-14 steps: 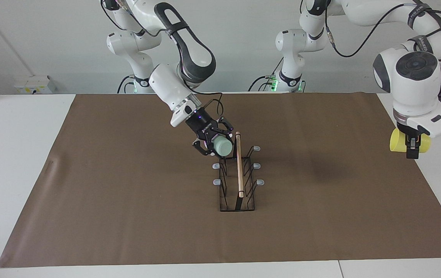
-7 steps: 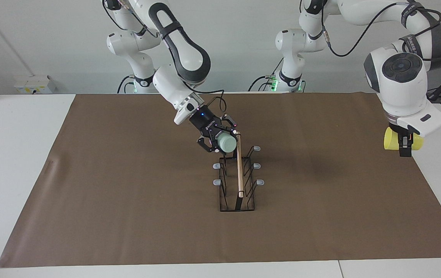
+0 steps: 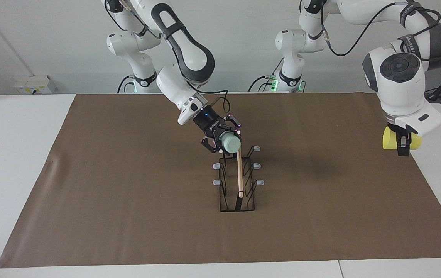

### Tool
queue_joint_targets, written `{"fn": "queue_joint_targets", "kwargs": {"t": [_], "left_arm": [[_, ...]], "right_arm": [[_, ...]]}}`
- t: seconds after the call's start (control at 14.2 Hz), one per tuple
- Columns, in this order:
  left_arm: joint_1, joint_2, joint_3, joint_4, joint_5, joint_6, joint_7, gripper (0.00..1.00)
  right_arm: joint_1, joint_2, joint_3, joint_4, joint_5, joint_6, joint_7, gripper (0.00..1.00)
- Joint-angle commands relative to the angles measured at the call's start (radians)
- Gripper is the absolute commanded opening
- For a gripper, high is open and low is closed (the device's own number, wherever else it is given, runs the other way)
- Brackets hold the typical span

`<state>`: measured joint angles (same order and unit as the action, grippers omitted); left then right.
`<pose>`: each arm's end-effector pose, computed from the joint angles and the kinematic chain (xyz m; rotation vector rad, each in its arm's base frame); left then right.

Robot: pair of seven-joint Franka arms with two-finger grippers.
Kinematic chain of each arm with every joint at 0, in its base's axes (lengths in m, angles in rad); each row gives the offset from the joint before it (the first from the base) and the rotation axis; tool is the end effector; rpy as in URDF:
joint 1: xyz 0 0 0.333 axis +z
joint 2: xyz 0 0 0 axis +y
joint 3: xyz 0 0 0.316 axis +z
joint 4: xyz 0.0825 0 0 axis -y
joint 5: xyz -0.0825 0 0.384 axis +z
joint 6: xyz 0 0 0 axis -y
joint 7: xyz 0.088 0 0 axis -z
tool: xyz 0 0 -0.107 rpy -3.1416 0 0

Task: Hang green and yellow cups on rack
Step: 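Lower the green cup onto the rack hook and open the right gripper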

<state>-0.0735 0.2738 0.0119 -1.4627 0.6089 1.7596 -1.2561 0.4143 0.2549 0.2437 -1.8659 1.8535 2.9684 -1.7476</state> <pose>0.6521 0.0096 0.5439 -2.2538 -1.3560 -0.5241 0.5378 0.3209 0.4087 -2.1844 -0.6802 -1.1779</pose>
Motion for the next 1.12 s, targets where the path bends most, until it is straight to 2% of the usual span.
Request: {"fn": "queue_joint_targets", "kwargs": {"t": [0.0, 0.14, 0.77, 0.91, 1.05], "left_arm": [[-0.014, -0.033, 0.007, -0.041, 0.026, -0.006, -0.023, 0.0], [-0.014, -0.033, 0.007, -0.041, 0.026, -0.006, -0.023, 0.0], [-0.014, -0.039, 0.005, -0.057, 0.026, 0.003, -0.036, 0.0], [-0.014, -0.039, 0.005, -0.057, 0.026, 0.004, -0.036, 0.0], [-0.015, -0.039, 0.005, -0.057, 0.026, 0.003, -0.036, 0.0]], "right_arm": [[0.004, 0.041, 0.002, 0.08, 0.003, 0.031, 0.028, 0.0], [-0.006, 0.046, 0.002, 0.076, -0.06, 0.031, 0.027, 0.0], [-0.003, 0.06, 0.002, 0.008, -0.05, 0.055, -0.021, 0.0], [-0.002, 0.044, 0.003, -0.031, -0.033, 0.055, -0.023, 0.0], [0.007, 0.027, 0.003, -0.065, 0.042, 0.055, -0.041, 0.0]]}}
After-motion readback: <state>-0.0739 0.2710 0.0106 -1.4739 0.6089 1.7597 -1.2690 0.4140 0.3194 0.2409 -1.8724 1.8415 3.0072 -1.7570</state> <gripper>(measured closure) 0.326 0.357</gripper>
